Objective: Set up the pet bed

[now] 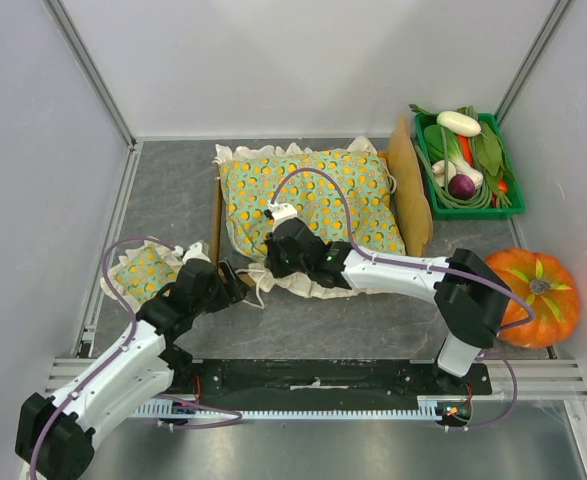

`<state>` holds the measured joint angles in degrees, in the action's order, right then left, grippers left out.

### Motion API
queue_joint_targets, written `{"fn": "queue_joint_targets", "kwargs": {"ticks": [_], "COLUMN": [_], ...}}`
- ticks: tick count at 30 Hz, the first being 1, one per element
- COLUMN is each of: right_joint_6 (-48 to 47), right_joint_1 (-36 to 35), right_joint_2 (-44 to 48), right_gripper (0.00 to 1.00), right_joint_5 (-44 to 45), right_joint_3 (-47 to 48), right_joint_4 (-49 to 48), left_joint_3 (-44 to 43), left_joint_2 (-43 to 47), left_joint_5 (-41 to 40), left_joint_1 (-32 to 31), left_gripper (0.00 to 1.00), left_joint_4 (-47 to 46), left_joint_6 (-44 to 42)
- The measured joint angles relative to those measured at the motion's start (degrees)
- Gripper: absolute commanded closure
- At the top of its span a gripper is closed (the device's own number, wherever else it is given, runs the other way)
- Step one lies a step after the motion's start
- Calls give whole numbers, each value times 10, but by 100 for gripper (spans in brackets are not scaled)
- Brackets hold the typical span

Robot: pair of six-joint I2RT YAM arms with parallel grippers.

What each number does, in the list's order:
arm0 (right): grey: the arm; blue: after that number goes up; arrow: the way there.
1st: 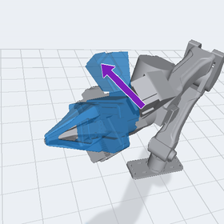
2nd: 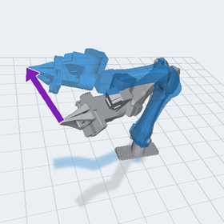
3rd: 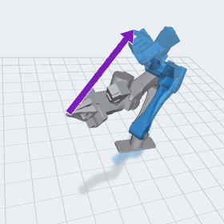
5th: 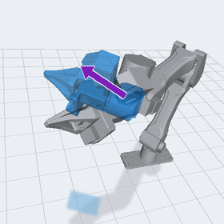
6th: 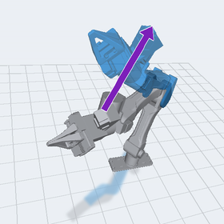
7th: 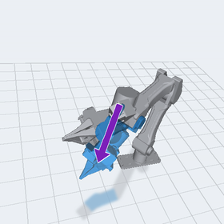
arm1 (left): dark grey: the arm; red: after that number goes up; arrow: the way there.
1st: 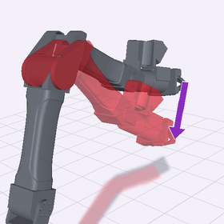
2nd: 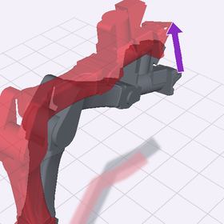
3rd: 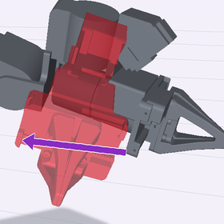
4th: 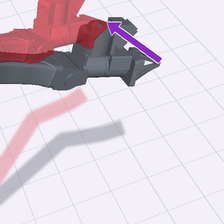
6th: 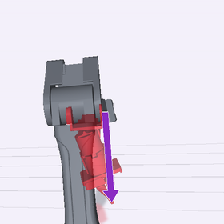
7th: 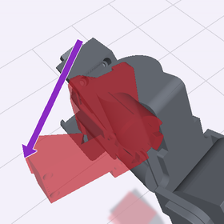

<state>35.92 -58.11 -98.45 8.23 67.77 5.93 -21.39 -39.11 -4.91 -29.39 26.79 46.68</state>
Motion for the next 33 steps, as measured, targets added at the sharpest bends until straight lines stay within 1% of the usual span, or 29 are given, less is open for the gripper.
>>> {"fn": "queue_joint_targets", "kwargs": {"ticks": [5,9,12,16,17,21,23,27,33], "right_joint_6": [8,5,2,-3,-3,-4,-4,-3,-4], "right_joint_1": [0,3,7,18,20,25,25,25,26], "right_joint_2": [-9,-28,-45,-68,-70,-74,-74,-74,-74], "right_gripper": [91,91,91,91,91,91,91,90,90], "right_joint_5": [19,35,46,48,48,47,45,42,38], "right_joint_3": [-28,-27,-17,4,5,5,5,2,1], "right_joint_4": [-49,-74,-86,-94,-96,-104,-106,-111,-115], "left_joint_3": [-1,-14,-17,-19,-18,-5,2,13,21], "left_joint_2": [-49,-121,-172,-205,-208,-217,-227,-229,-183], "left_joint_5": [-40,-52,-55,-55,-56,-64,-69,-73,-79], "left_joint_1": [-1,-1,3,15,17,17,17,17,16], "left_gripper": [20,19,18,18,18,27,29,29,28], "left_joint_4": [-62,-104,-144,-185,-193,-227,-240,-257,-247], "left_joint_6": [-14,-41,-58,-69,-70,-71,-71,-70,-60]}}
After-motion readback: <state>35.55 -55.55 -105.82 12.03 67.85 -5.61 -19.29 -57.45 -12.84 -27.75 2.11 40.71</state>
